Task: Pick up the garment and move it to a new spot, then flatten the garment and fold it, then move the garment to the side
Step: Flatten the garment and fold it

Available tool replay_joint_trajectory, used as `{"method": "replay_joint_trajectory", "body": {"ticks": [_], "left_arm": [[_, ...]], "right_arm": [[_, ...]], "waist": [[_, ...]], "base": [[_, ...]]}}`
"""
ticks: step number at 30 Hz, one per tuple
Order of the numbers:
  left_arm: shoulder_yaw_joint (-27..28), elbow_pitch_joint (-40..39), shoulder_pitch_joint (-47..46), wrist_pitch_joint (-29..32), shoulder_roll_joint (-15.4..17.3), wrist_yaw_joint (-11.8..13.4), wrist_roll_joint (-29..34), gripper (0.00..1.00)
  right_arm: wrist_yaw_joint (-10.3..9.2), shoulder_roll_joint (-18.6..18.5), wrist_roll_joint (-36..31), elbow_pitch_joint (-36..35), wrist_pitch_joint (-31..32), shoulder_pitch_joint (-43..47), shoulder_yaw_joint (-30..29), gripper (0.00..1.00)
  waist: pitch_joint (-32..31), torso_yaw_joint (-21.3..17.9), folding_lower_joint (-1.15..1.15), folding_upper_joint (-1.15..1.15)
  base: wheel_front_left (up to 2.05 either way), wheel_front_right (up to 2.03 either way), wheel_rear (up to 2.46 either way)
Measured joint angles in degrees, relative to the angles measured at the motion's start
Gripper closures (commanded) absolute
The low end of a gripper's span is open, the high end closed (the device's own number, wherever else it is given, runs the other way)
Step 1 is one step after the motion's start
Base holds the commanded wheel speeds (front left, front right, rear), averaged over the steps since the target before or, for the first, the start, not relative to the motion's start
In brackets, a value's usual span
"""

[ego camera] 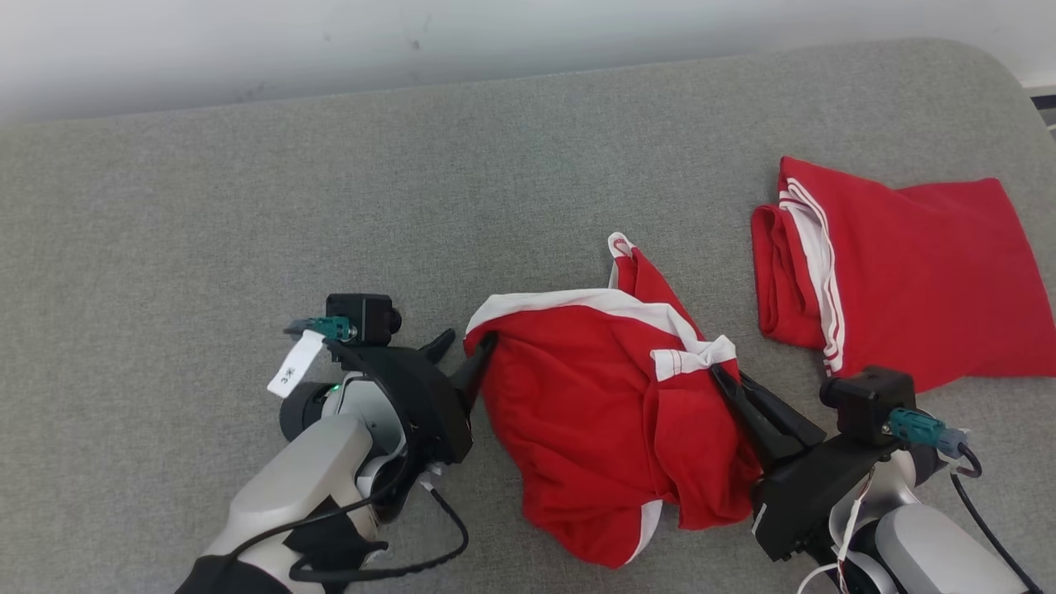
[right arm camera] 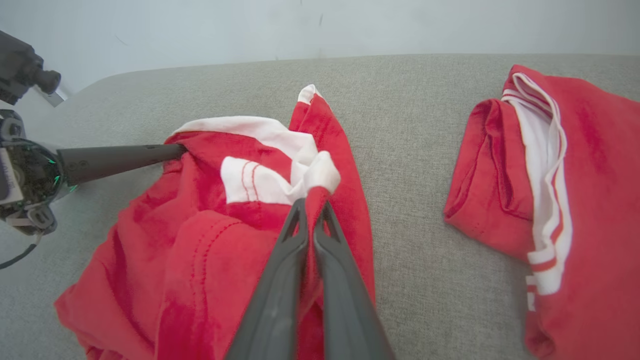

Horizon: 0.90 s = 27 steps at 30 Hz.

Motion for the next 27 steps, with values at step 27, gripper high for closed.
{"method": "replay_joint_trajectory", "body": {"ticks": [27], "left_arm": [[0.12,2.21,-0.03,-11.72,2.19,-0.35,3.72,1.00]], "right_arm": [[4.99,1.82,3.63,11.20,-4.68,-4.85,-1.32,1.00]], "waist": [[-5.37,8.62,-0.01,-0.01]], "base": [[0.00,0.00,0.00]]}}
